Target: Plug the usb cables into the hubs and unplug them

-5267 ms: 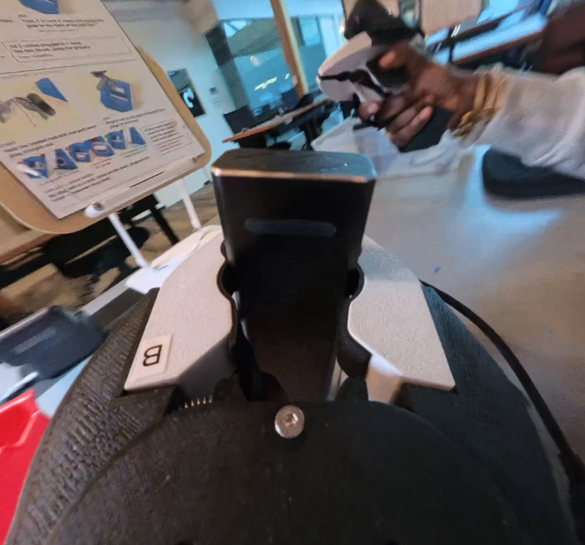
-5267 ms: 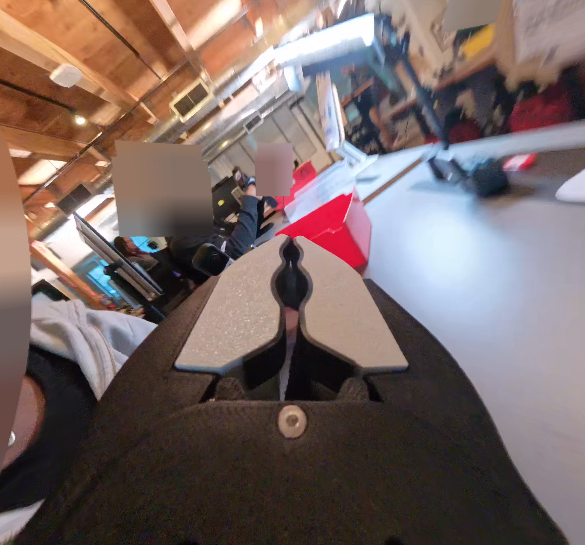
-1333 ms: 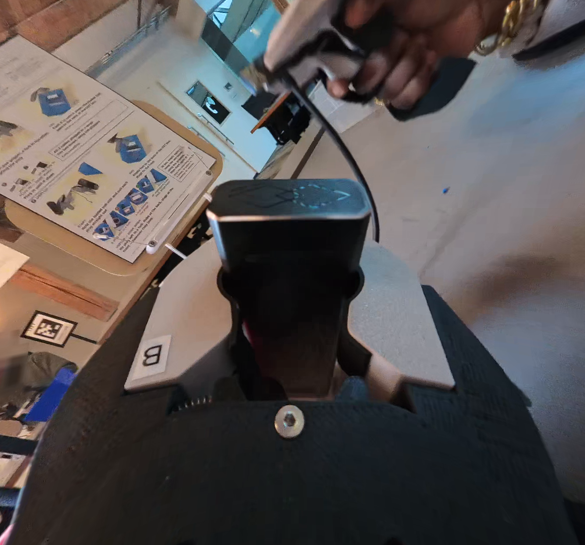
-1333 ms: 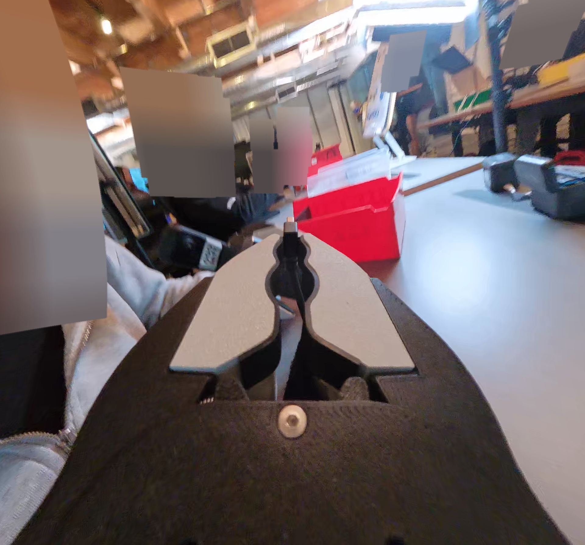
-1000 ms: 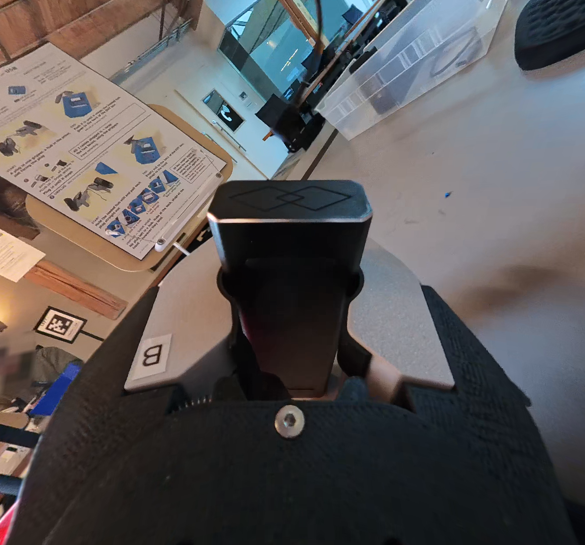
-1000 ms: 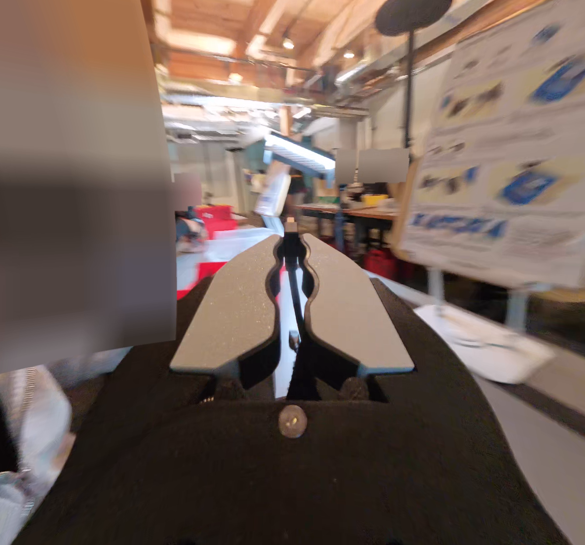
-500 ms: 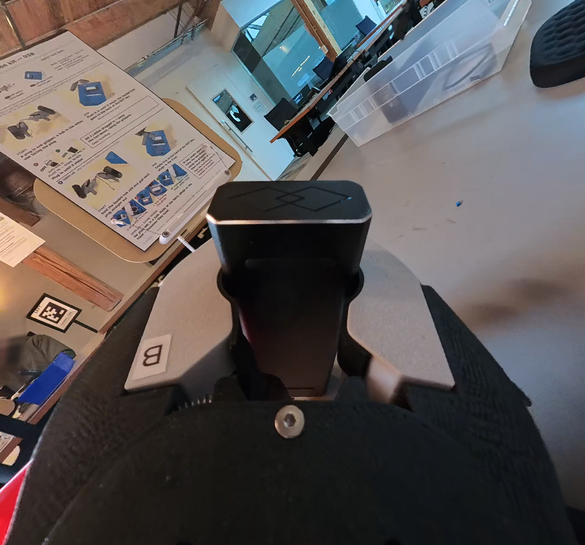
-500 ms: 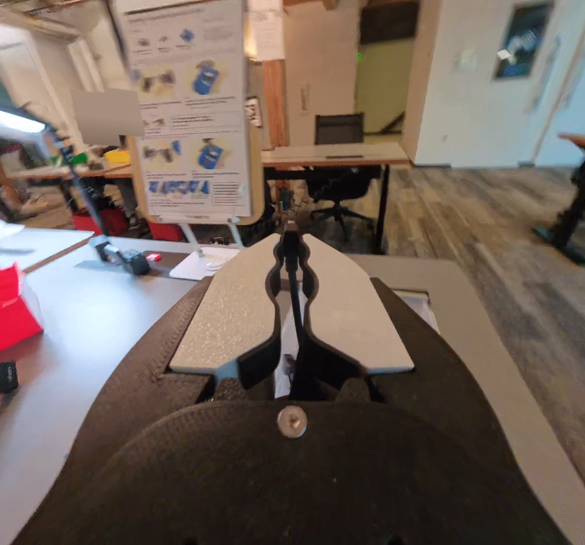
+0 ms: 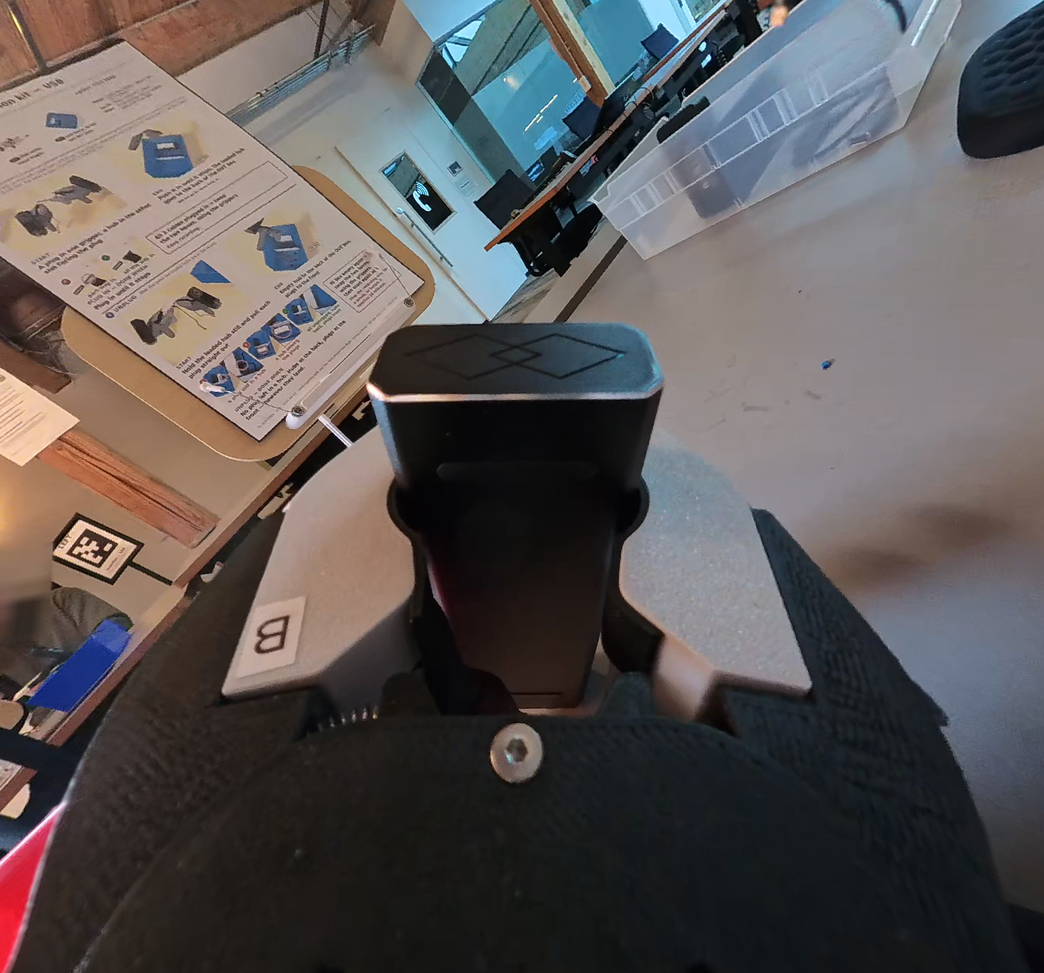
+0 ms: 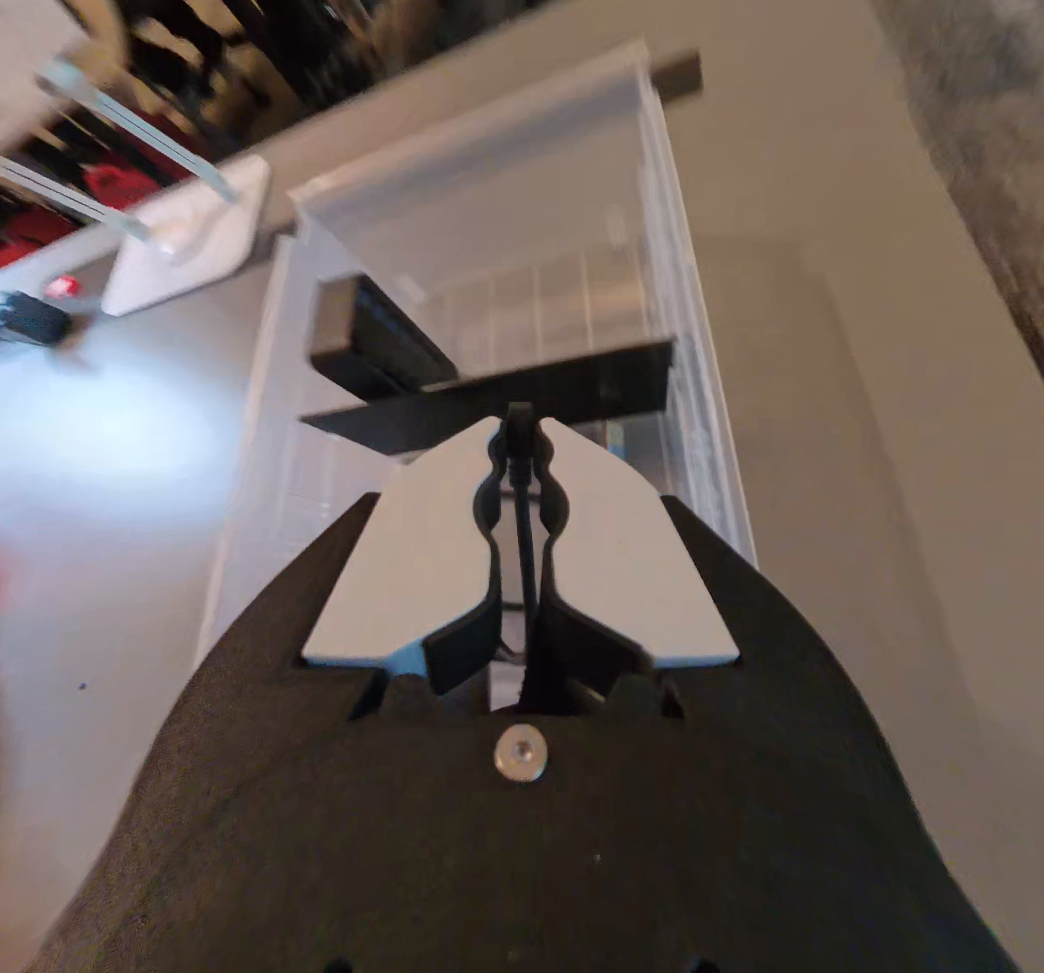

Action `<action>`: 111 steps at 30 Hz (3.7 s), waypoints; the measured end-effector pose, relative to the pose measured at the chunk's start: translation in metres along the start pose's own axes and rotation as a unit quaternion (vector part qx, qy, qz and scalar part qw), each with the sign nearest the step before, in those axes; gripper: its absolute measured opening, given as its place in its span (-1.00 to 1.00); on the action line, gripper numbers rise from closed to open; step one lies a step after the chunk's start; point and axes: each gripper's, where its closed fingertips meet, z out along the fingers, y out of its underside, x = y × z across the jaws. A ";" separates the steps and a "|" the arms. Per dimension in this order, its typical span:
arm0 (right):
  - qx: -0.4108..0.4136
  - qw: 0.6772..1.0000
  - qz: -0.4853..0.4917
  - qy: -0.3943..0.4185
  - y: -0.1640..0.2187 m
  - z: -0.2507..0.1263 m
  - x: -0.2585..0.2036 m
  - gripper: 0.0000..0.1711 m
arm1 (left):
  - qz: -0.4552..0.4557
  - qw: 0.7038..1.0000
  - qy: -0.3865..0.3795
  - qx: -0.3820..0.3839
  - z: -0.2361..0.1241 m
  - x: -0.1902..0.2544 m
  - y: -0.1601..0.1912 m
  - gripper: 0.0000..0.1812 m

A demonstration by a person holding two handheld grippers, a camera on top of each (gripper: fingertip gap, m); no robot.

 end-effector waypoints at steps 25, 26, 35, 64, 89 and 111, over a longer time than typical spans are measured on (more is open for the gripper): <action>0.115 0.927 -0.315 -0.165 -0.057 -0.039 -0.254 -0.35 | -0.085 0.994 -0.062 -0.025 0.008 -0.021 0.005 -0.21; 0.118 0.903 -0.348 -0.223 -0.046 -0.047 -0.296 -0.35 | -0.105 0.991 -0.076 -0.031 0.009 -0.026 0.006 -0.21; -0.074 0.711 -0.538 -0.447 0.188 -0.014 -0.532 -0.27 | -0.125 0.977 -0.146 -0.093 0.017 -0.035 0.014 -0.17; 0.290 0.915 -0.239 0.151 -0.131 -0.060 -0.130 -0.67 | -0.367 0.924 -0.094 0.057 0.009 -0.056 0.003 0.44; 0.097 0.953 -0.246 0.149 -0.075 0.098 -0.056 -0.62 | -0.314 0.946 -0.073 0.020 0.014 -0.043 0.007 0.29; 0.066 0.989 -0.132 -0.013 -0.055 0.120 -0.079 -0.73 | -0.286 0.955 -0.074 0.008 0.014 -0.041 0.008 0.28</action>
